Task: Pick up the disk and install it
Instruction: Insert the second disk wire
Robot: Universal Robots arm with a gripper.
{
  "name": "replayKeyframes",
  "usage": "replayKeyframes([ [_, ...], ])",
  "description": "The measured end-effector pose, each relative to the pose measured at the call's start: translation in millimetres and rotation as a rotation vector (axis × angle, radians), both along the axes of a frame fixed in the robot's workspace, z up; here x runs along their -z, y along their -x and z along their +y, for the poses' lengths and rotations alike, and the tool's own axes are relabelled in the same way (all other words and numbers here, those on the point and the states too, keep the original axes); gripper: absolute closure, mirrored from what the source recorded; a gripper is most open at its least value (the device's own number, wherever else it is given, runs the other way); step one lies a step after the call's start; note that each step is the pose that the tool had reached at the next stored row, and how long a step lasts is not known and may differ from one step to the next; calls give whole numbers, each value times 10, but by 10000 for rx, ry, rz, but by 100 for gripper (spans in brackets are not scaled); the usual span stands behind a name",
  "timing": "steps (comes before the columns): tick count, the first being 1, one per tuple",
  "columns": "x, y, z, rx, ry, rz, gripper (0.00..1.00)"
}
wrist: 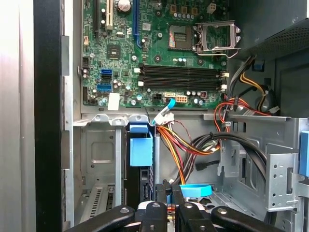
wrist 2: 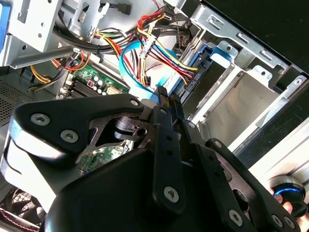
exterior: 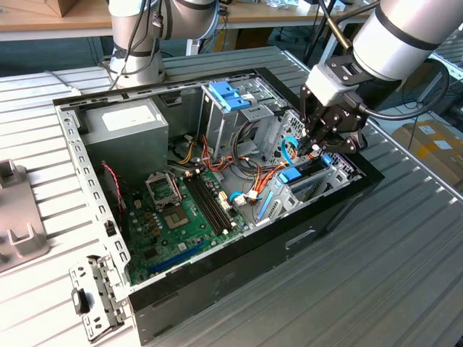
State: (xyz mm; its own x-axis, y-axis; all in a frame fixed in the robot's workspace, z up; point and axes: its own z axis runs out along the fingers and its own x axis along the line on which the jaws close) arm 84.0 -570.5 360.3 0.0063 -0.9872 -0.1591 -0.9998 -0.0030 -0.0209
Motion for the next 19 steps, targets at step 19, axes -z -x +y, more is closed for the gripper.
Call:
replayKeyframes([
  [19, 45, -4, -60, 0, 1, 0, 84],
])
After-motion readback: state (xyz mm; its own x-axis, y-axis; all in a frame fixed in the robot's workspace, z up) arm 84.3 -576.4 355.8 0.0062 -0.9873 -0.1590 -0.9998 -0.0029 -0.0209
